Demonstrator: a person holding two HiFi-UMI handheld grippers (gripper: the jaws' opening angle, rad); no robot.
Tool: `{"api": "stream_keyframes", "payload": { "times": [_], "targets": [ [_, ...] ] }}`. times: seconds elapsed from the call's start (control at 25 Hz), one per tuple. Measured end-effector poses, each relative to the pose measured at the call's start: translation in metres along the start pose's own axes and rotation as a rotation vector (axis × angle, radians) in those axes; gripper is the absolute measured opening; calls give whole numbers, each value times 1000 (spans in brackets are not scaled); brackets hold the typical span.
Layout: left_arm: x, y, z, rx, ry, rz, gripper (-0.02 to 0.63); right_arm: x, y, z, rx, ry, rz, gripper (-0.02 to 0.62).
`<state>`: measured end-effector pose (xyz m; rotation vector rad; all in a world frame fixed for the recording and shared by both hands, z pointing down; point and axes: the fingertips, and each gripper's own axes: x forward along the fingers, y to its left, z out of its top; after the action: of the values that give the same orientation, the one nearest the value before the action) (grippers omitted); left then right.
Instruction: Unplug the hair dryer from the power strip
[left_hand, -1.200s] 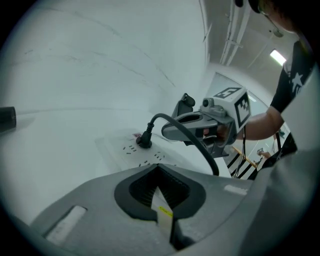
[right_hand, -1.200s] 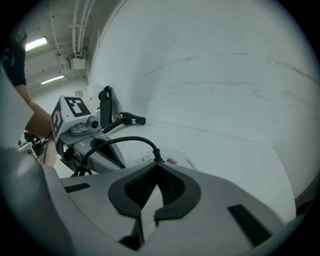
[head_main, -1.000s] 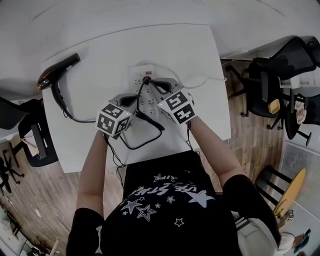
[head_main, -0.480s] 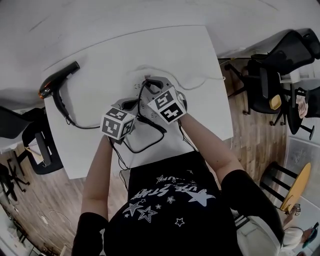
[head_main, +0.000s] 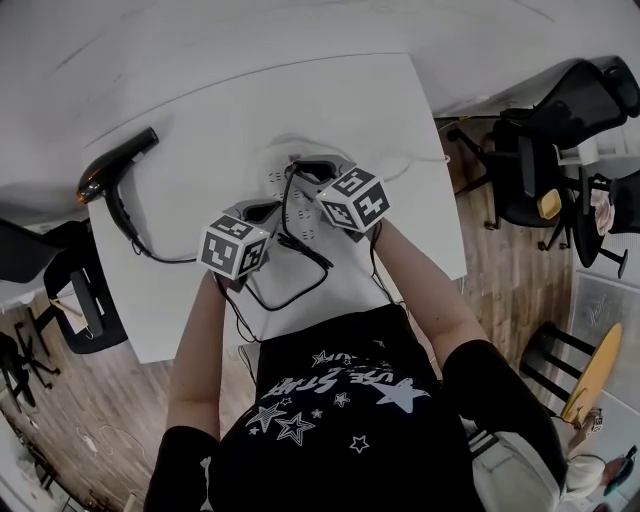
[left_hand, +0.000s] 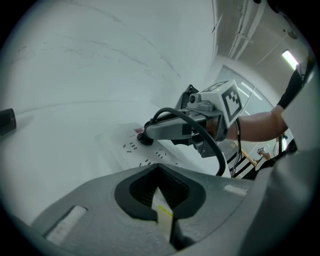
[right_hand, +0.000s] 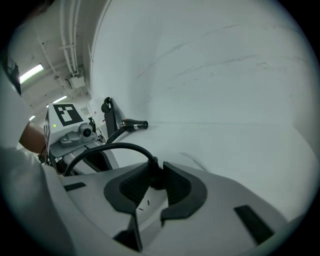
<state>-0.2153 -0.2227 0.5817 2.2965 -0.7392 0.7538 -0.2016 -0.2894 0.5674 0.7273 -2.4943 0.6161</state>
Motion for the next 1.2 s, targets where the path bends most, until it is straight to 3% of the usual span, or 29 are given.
{"api": "stream_keyframes", "payload": {
  "times": [0.08,0.32,0.44,0.68,0.76,1.0,1.2],
  "targets": [
    [1,0,0,1,11,8,6,-1,0,0,-10,-2,-17,80],
    [2,1,1,9,25,13,6,1,7,4,-216,22,-164,72],
    [3,2,1,11,33,13,6,3,9,4,-303,50,-172,74],
    [3,0,-1,14,73,24,6,-2,1,1,-94,0,-68,74],
    [3,1,0,-1,74,27,6,-2,1,2,-110,3,-84,74],
    [2,4,0,-31,68,29,6,4,9,3,-302,92,-162,74],
    [4,1,-1,-29,94,25,6,1,6,2,-208,62,-109,74]
  ]
}}
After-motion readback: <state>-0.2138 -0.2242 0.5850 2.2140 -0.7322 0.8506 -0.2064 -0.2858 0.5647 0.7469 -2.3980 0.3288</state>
